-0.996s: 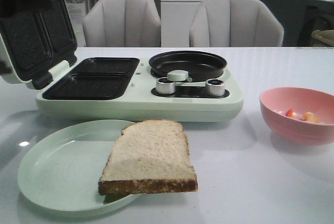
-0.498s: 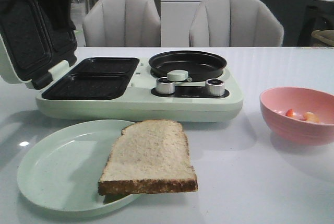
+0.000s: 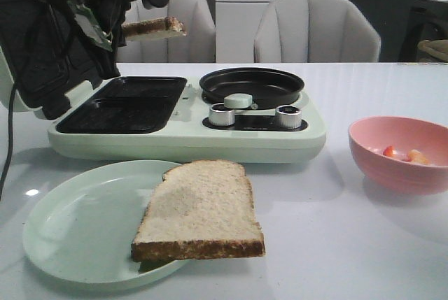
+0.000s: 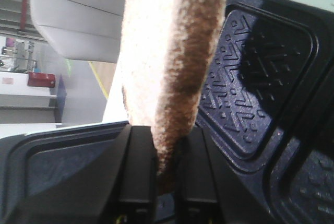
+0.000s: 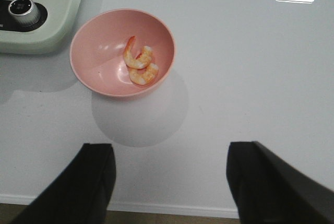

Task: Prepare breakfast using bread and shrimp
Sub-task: 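Lift the bread with the left gripper and place it on the waffle plate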

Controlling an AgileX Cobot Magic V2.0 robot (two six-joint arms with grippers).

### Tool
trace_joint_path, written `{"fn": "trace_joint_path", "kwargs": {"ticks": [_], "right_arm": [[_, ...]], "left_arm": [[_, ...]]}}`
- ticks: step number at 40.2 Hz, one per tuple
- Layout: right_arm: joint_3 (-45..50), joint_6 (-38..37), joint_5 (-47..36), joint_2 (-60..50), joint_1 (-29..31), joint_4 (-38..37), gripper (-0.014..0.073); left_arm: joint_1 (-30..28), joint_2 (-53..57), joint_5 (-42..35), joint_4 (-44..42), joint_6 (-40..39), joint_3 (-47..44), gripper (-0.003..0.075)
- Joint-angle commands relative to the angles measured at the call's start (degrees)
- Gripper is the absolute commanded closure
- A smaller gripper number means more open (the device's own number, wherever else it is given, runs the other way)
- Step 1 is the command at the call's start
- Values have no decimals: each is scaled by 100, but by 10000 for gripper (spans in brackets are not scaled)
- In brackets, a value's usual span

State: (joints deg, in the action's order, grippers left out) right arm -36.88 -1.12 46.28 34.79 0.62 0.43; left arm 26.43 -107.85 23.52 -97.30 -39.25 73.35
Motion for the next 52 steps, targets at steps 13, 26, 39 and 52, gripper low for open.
{"fn": "trace_joint_path", "kwargs": {"ticks": [13,26,39,52], "right_arm": [[-196,13,-351,49,-1,-43,36],[-196,13,-348,49,-1,-43,36],[-196,13,-348,49,-1,-43,36],[-196,13,-348,49,-1,-43,36]], "left_arm": [[-368,-721,26,-164,-22,950,590],[-395,-892,29,-164,-22,963,547],[-395,-832,145,-164,-15,929,224],[-224,-111,26,-164,-15,365,224]]}}
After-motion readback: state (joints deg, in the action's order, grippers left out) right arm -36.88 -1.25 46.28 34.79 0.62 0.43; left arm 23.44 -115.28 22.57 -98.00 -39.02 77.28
